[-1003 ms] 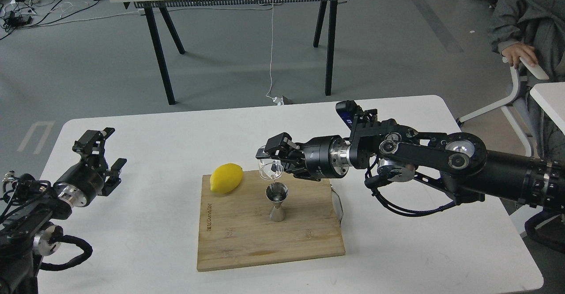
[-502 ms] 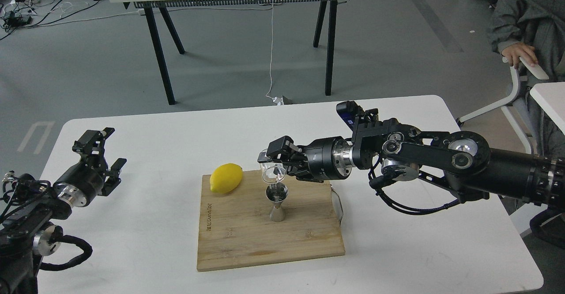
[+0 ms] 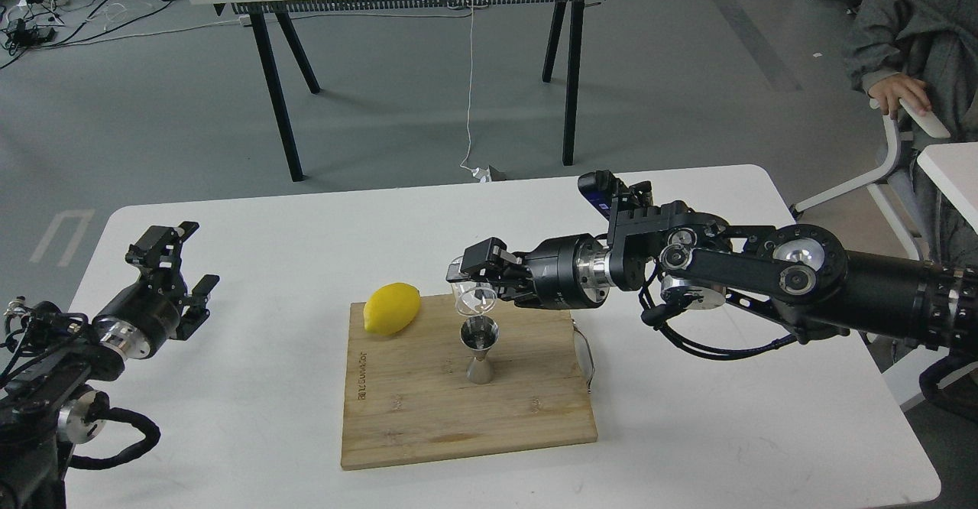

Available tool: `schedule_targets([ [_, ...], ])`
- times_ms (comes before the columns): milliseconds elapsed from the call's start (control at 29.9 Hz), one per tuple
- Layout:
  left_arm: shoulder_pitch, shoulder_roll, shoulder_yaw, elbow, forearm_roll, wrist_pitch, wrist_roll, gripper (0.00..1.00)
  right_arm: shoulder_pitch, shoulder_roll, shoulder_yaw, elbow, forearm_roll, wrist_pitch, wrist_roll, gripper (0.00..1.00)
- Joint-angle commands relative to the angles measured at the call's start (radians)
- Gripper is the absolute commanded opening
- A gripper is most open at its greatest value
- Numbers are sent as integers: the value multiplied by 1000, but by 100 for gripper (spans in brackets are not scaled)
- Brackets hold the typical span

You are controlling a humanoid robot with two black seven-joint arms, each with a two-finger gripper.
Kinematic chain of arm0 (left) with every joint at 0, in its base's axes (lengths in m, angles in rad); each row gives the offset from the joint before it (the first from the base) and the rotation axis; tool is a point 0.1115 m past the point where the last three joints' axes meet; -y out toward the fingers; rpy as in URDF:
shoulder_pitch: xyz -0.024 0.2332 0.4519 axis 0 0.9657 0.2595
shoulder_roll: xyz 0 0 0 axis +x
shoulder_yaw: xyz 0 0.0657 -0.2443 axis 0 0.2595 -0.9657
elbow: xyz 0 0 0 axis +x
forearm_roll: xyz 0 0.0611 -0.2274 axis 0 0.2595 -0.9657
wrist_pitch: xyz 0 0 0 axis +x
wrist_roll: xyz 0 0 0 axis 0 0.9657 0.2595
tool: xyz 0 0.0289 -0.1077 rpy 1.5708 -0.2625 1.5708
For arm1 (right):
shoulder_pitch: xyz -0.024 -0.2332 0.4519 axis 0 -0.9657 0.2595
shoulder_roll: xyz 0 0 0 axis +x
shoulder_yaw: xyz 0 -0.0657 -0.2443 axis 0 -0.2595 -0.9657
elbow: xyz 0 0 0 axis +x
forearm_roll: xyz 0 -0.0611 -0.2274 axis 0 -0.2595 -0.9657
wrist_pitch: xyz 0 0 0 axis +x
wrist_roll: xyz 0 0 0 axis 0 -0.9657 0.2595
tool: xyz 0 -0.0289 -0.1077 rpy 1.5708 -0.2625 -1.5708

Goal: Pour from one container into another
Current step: 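Tilt the glass cup back upright and lift it above the jigger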

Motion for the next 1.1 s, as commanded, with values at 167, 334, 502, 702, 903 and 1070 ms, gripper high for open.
schedule_targets([
  [167, 0, 1, 0, 0, 0, 0, 0, 100, 29, 0, -29, 0, -19, 0, 20, 40],
  [334, 0, 1, 0, 0, 0, 0, 0, 100, 30, 0, -34, 2, -21, 1, 26, 40],
  [502, 0, 1, 0, 0, 0, 0, 0, 100, 44, -2, -38, 2, -34, 1, 33, 40],
  [702, -2, 4, 0, 0, 0, 0, 0, 100, 70, -1, -66, 2, -42, 1, 43, 40],
  [903, 0, 2, 0, 0, 0, 0, 0, 100, 80, -2, -75, 2, -53, 1, 52, 40],
  [1070, 0, 2, 0, 0, 0, 0, 0, 100, 80, -2, -74, 2, -61, 6, 59, 40],
])
